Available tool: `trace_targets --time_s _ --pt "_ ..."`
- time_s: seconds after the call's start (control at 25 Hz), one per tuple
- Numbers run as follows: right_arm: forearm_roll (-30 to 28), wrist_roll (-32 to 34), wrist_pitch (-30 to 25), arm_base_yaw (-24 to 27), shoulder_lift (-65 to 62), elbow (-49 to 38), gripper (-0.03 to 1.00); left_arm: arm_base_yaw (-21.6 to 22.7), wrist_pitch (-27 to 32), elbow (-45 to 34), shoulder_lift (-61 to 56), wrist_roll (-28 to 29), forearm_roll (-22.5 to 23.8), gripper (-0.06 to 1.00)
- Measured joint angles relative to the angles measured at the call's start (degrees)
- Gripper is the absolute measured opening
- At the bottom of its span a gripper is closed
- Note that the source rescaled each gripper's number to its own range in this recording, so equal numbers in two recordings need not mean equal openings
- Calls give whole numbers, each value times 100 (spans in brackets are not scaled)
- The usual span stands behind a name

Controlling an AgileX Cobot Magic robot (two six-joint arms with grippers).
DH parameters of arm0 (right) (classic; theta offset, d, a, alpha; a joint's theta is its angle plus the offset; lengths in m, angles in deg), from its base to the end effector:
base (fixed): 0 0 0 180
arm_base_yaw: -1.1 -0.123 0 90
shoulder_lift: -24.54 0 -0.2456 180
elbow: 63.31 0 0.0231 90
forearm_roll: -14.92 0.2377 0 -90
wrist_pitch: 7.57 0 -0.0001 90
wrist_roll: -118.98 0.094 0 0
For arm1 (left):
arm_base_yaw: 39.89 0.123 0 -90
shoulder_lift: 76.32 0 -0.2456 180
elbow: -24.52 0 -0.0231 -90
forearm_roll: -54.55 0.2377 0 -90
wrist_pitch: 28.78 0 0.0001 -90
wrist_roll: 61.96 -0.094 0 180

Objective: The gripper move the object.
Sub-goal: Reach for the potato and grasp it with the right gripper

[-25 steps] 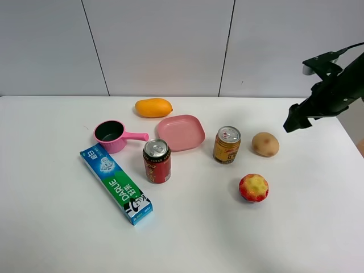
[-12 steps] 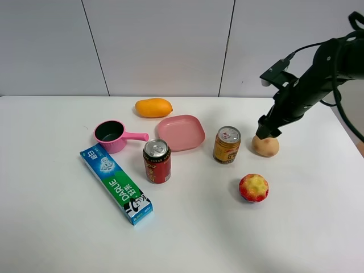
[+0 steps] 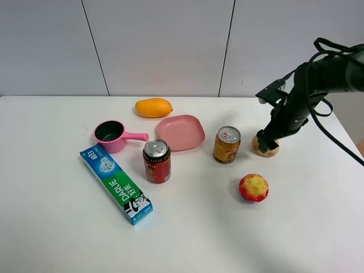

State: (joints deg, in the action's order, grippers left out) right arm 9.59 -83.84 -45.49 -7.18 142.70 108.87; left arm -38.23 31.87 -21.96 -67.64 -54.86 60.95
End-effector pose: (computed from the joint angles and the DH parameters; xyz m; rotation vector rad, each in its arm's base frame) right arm 0.3451 0.0448 0.1284 -0.8586 2.7364 -0.1474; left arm 0.0231 0.0098 0.2742 -0.1604 2.0107 0.0728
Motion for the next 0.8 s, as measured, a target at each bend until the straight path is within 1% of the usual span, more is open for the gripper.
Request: trace_targets --time_s 0.28,0.44,0.52,0.6,0.64,0.72,0.76,0.8 --pt "67 58 640 0 326 0 99 0 0 0 0 0 0 100" --pt "77 83 777 0 543 0 98 0 0 0 0 0 0 100" --pt "77 96 805 0 642 0 95 0 0 0 0 0 0 100" --pt "77 96 838 0 660 0 85 0 0 0 0 0 0 100" --pt "77 96 888 0 660 0 75 0 0 0 0 0 0 100" --pt "77 96 931 0 660 0 50 0 0 0 0 0 0 100" --pt "71 96 938 0 660 0 34 0 0 0 0 0 0 100" --pt "57 100 944 0 660 0 20 0 0 0 0 0 0 100"
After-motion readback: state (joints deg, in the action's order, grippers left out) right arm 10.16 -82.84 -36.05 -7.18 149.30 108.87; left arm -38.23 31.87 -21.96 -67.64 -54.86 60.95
